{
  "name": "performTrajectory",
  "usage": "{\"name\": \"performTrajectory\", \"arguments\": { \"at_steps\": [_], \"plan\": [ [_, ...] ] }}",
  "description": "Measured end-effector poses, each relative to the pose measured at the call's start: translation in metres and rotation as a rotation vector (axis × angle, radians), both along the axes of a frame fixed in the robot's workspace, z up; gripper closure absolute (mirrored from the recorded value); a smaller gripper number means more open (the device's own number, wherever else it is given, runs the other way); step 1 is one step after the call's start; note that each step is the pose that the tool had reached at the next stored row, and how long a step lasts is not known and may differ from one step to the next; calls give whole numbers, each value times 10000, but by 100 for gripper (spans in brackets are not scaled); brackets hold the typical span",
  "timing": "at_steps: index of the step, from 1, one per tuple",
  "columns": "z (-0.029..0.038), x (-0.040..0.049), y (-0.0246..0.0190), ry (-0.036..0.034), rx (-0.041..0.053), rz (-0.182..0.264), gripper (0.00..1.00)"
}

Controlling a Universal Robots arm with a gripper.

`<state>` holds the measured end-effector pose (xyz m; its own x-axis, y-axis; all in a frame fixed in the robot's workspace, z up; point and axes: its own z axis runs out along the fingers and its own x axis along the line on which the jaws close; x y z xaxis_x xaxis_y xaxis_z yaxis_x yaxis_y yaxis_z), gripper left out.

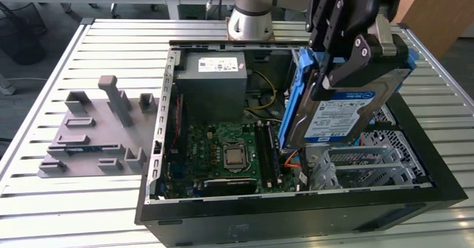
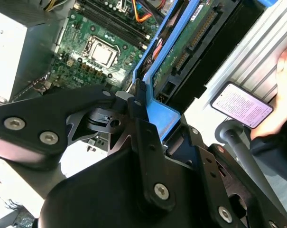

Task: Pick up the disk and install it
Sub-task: 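Insert the disk into the insertion slot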

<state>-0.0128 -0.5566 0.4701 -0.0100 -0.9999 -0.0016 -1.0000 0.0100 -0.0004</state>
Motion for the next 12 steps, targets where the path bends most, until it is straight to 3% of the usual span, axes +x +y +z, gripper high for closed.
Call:
{"name": "performTrajectory", "arguments": {
  "at_steps": [12],
  "plan": [
    [-60, 380, -33, 0, 1, -1, 64]
  ]
}}
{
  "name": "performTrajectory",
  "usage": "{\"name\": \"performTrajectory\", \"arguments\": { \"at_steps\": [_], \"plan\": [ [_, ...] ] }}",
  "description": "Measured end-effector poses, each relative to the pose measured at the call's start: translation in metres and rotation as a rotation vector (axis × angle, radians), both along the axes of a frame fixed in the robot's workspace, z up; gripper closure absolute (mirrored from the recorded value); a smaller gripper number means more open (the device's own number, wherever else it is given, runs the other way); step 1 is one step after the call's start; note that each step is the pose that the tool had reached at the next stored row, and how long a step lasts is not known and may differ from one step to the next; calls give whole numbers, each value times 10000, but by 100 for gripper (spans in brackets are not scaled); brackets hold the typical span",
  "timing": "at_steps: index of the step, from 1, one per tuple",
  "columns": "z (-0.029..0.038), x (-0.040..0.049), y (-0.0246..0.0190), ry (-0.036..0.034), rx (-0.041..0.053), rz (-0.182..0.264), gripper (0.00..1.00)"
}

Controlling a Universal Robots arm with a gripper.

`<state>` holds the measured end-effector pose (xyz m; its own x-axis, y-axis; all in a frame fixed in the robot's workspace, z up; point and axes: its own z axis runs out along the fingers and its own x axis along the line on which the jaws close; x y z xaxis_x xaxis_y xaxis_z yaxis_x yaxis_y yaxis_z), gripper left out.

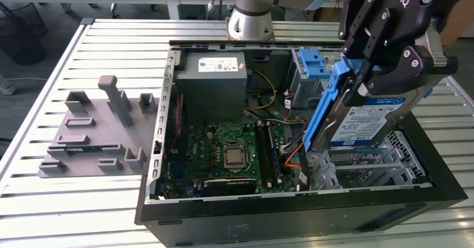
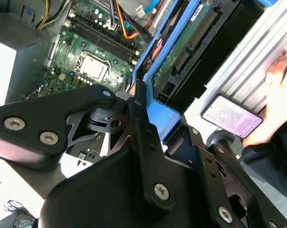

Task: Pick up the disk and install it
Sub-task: 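Insert the disk into the insertion slot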

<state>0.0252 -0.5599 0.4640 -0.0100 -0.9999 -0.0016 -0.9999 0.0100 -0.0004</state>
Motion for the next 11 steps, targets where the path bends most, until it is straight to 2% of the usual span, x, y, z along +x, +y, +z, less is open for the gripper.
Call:
{"name": "performTrajectory", "arguments": {
  "at_steps": [5, 9, 11],
  "plan": [
    [-23, 121, -4, 1, -3, 1, 64],
    [-26, 125, -6, 0, 0, -5, 64],
    [-28, 125, -22, 0, 0, -12, 64]
  ]
}}
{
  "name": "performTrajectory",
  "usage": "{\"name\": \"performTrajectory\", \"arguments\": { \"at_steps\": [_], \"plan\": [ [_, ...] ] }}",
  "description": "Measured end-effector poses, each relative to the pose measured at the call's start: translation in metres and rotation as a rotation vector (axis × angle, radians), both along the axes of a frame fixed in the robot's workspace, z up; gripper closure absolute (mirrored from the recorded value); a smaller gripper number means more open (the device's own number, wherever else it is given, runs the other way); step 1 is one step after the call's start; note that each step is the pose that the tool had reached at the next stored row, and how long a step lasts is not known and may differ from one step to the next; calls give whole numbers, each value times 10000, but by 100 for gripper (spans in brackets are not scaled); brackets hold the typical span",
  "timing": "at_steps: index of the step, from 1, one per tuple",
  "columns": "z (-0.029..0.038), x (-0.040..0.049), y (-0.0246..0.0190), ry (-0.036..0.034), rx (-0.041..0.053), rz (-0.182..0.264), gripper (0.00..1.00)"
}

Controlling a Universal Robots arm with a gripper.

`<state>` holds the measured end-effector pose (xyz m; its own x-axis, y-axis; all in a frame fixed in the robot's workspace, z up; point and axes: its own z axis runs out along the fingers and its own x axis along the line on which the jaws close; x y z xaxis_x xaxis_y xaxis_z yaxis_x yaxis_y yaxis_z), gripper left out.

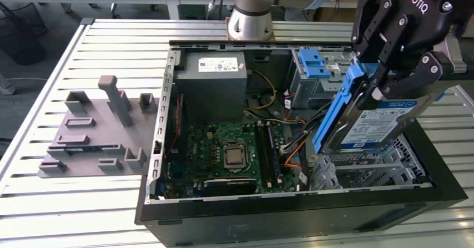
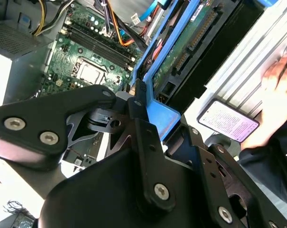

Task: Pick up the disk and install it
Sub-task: 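Insert the disk into the insertion slot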

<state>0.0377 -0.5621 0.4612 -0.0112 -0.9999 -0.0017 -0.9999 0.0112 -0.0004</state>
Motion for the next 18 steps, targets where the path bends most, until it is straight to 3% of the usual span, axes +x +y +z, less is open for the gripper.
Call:
{"name": "performTrajectory", "arguments": {
  "at_steps": [15, 18],
  "plan": [
    [-45, 219, -14, 0, -3, -65, 64],
    [-48, 227, -14, 1, -5, -67, 64]
  ]
}}
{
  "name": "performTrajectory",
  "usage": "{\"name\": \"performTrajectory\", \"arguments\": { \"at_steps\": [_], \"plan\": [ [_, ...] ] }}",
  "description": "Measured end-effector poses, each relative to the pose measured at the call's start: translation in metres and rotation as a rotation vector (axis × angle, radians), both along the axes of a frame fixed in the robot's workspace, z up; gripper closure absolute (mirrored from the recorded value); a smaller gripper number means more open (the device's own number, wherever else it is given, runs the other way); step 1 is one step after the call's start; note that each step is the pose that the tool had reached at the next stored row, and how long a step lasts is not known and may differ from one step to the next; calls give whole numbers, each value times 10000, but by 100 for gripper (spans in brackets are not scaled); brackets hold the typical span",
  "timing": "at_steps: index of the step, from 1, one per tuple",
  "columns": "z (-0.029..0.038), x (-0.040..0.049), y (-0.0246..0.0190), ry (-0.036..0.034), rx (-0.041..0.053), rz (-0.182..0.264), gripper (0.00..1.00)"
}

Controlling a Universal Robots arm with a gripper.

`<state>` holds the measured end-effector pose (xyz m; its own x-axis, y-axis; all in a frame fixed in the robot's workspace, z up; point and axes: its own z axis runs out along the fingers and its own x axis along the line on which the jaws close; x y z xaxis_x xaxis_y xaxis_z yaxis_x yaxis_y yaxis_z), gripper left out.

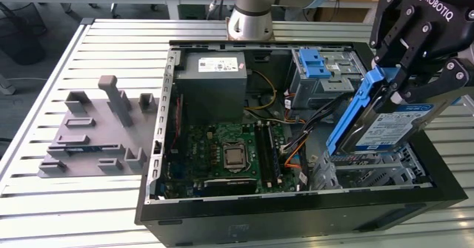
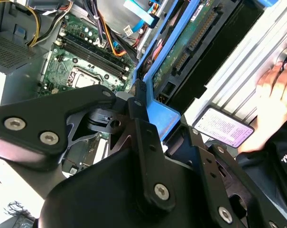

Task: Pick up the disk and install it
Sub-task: 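Insert the disk into the insertion slot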

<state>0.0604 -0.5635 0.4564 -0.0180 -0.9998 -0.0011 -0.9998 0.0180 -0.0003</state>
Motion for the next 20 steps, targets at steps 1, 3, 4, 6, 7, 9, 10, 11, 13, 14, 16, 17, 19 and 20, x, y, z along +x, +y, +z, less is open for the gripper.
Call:
{"name": "performTrajectory", "arguments": {
  "at_steps": [1, 3, 4, 6, 7, 9, 10, 11, 13, 14, 16, 17, 19, 20],
  "plan": [
    [-2, 0, 0, -1, 3, -1, 64],
    [-1, 1, 0, 0, 3, 0, 64],
    [-2, 1, 0, 0, 3, -1, 64],
    [-5, 7, 0, 0, 4, 1, 64],
    [-10, 11, 0, -1, 6, 1, 64],
    [-19, 21, 0, 0, 3, -1, 64],
    [-25, 26, 0, -1, 3, -3, 64],
    [-31, 30, 0, 0, 3, -5, 64],
    [-42, 38, 0, 0, 2, -6, 64],
    [-49, 44, 0, -1, 3, -7, 64],
    [-60, 58, 0, 0, 3, -6, 64],
    [-65, 66, 0, 0, 3, -7, 64],
    [-80, 76, 0, 0, 2, -7, 64],
    [-88, 82, 0, 0, 2, -7, 64]
  ]
}}
